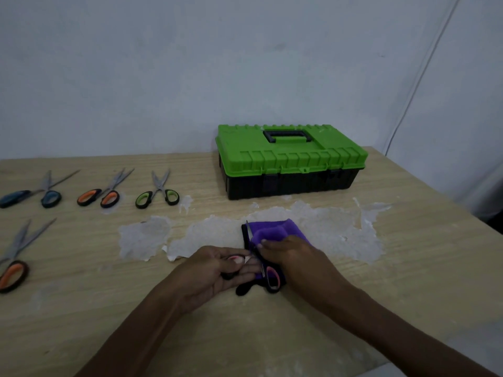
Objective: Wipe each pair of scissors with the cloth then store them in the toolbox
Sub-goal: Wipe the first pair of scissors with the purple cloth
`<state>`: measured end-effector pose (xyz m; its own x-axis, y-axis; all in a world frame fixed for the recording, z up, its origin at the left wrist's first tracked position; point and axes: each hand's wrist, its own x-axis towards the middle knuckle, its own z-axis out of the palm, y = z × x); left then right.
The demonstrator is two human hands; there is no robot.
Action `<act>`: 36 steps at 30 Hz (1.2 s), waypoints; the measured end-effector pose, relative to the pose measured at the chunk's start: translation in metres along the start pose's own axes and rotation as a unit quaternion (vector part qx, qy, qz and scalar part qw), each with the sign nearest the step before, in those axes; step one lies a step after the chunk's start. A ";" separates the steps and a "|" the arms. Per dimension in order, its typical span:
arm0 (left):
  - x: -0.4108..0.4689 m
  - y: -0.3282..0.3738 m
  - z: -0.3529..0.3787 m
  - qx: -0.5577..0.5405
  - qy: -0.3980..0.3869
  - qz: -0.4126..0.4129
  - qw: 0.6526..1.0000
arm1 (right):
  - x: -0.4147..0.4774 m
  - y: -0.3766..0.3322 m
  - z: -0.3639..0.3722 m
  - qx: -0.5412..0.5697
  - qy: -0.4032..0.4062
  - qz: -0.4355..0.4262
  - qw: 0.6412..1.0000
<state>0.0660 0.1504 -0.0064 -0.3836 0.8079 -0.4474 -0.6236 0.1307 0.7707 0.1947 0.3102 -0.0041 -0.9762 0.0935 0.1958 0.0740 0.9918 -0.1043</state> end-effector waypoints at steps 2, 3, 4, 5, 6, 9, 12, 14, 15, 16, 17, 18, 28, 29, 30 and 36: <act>0.001 -0.001 0.000 -0.001 0.002 0.003 1.000 | -0.016 0.000 0.000 -0.005 -0.007 -0.034 0.999; 0.001 -0.001 0.001 0.005 0.001 0.004 1.000 | -0.020 0.005 0.000 0.000 -0.024 -0.030 0.999; 0.000 0.000 0.002 0.012 -0.001 0.004 1.000 | -0.019 0.011 0.001 -0.001 -0.027 -0.022 0.999; 0.000 0.002 0.002 0.018 -0.002 0.003 1.000 | -0.015 0.016 0.001 -0.001 -0.034 -0.009 0.999; -0.001 0.002 0.003 0.021 -0.001 0.001 1.000 | -0.009 0.021 0.002 -0.004 -0.045 0.007 0.999; -0.004 0.004 0.006 0.034 0.010 0.009 0.999 | 0.010 0.029 0.000 0.000 -0.056 0.031 0.998; -0.006 0.003 0.010 0.053 0.029 0.023 0.998 | 0.010 0.035 -0.011 0.111 -0.004 0.145 0.983; -0.009 0.006 0.015 0.079 0.044 0.037 0.995 | 0.006 0.041 -0.017 0.197 0.050 0.210 0.956; -0.012 0.009 0.017 0.108 0.053 0.048 0.992 | 0.004 0.044 -0.019 0.226 0.071 0.226 0.945; -0.014 0.013 0.020 0.150 0.065 0.063 0.984 | 0.002 0.048 -0.019 0.247 0.084 0.235 0.936; -0.016 0.017 0.023 0.198 0.078 0.083 0.974 | -0.001 0.050 -0.019 0.264 0.093 0.240 0.929; -0.016 0.022 0.026 0.243 0.094 0.108 0.959 | -0.003 0.052 -0.019 0.282 0.100 0.245 0.922; -0.014 -0.002 0.077 0.656 0.129 0.270 0.693 | -0.008 0.059 -0.023 0.355 0.131 0.255 0.890; -0.013 -0.011 0.076 0.676 0.117 0.271 0.676 | -0.009 0.060 -0.021 0.353 0.131 0.256 0.890; -0.013 -0.019 0.074 0.690 0.108 0.267 0.664 | -0.010 0.061 -0.020 0.352 0.129 0.256 0.891; -0.020 -0.038 0.064 0.684 0.085 0.248 0.681 | -0.008 0.064 -0.012 0.312 0.114 0.243 0.911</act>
<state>0.1406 0.1664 0.0023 -0.4614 0.8847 0.0662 0.7847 0.3721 0.4958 0.2097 0.3738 -0.0006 -0.7855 0.5955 0.1685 0.2868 0.5915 -0.7535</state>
